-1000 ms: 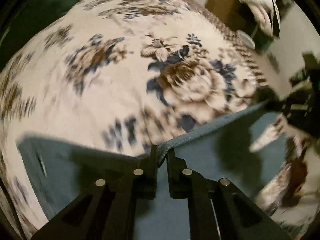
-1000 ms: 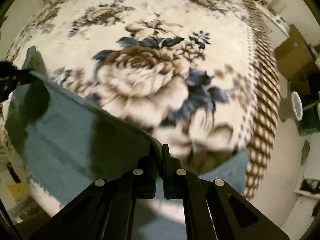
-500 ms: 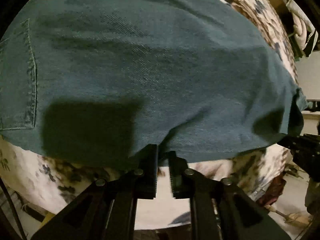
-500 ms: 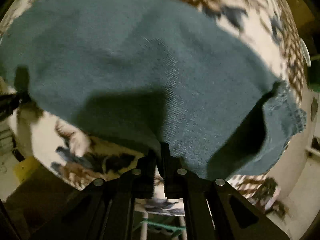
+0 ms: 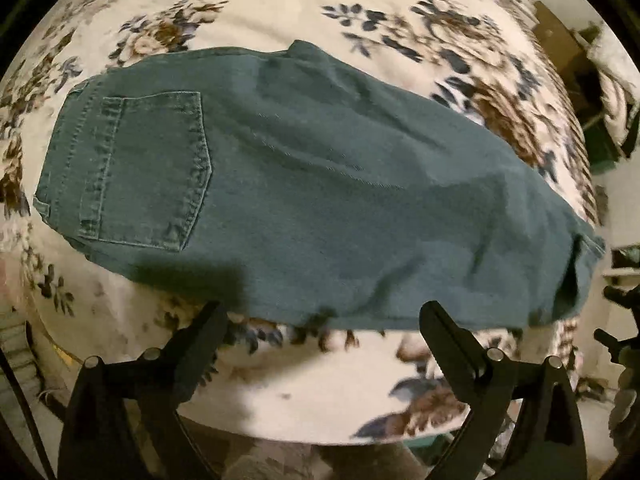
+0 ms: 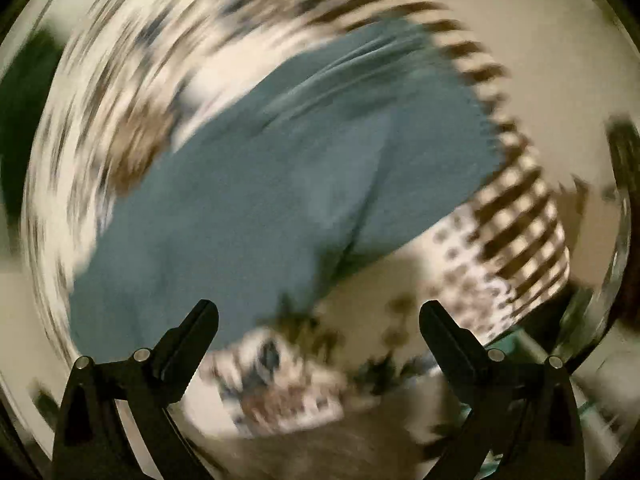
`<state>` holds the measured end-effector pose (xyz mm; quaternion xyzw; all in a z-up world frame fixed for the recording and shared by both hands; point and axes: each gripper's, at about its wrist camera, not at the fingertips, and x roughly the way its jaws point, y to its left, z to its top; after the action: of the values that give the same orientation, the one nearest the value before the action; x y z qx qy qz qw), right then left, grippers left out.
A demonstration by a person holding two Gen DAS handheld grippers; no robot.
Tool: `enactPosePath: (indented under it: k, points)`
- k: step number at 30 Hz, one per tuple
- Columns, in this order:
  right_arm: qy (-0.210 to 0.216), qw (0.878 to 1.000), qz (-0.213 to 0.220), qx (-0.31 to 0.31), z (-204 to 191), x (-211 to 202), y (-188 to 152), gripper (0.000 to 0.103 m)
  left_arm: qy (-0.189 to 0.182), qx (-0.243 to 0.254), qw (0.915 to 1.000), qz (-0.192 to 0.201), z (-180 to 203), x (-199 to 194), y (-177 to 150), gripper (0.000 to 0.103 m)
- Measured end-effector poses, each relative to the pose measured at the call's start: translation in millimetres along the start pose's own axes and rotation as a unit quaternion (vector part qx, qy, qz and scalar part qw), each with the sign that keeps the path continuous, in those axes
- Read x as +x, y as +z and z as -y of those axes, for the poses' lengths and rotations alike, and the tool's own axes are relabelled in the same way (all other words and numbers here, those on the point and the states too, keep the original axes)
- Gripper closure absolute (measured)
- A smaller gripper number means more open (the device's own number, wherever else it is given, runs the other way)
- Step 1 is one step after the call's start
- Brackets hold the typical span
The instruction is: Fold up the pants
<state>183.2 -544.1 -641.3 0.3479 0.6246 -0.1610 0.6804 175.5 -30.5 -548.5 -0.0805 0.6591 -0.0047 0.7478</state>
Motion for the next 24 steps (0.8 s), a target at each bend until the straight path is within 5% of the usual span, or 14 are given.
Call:
enactPosePath:
  k: [4,5,6,7,8,9,12,14,16,19,21,23,24]
  points:
    - [-0.005,0.999,0.000,-0.048,-19.7,45.9,39.7,0.003,0.025,-0.005,0.9995,0.017,18.1,9.8,9.8,0.005]
    - [-0.019,0.998,-0.006,-0.063,-21.3,54.6,45.2,0.018,0.031,-0.002,0.9994,0.017,26.0,14.6,10.6,0.005]
    - [-0.043,0.995,-0.012,-0.088,-24.6,65.6,51.3,0.049,0.037,-0.001,0.9992,0.016,31.6,19.0,10.5,0.005]
    - [-0.087,0.989,-0.010,-0.117,-28.7,70.9,52.9,0.063,0.038,-0.001,0.9992,0.015,36.7,21.8,10.6,0.005]
    - [-0.101,0.987,-0.002,-0.127,-25.4,67.3,52.7,0.082,0.040,0.000,0.9991,0.014,42.5,24.8,9.3,0.005]
    - [-0.097,0.988,0.010,-0.121,-18.7,59.7,53.2,0.091,0.043,0.002,0.9990,0.014,46.1,26.2,8.2,0.005]
    - [-0.064,0.994,0.081,-0.021,42.9,9.1,59.7,0.093,0.045,0.004,0.9988,0.018,58.1,24.6,4.7,0.005]
    - [-0.002,0.999,0.042,0.033,77.7,16.0,63.1,0.090,0.042,0.000,0.9989,0.021,61.7,22.7,1.6,0.005]
    - [0.015,0.998,0.009,0.056,93.3,27.6,62.2,0.079,0.044,-0.002,0.9989,0.016,65.0,25.2,-0.7,0.005]
    - [0.088,0.990,0.029,0.106,113.3,20.7,55.5,0.066,0.042,-0.008,0.9990,0.009,67.6,26.2,-3.3,0.005]
    - [0.117,0.983,0.033,0.137,118.6,20.2,52.2,0.044,0.045,-0.008,0.9989,0.013,65.0,26.0,-5.3,0.005]
    - [0.129,0.979,0.025,0.153,118.8,34.1,51.0,0.044,0.049,-0.013,0.9986,0.014,59.4,26.5,-9.8,0.005]
    - [0.126,0.980,0.025,0.153,116.4,38.6,46.4,0.061,0.050,-0.017,0.9985,0.014,56.8,27.5,-12.5,0.005]
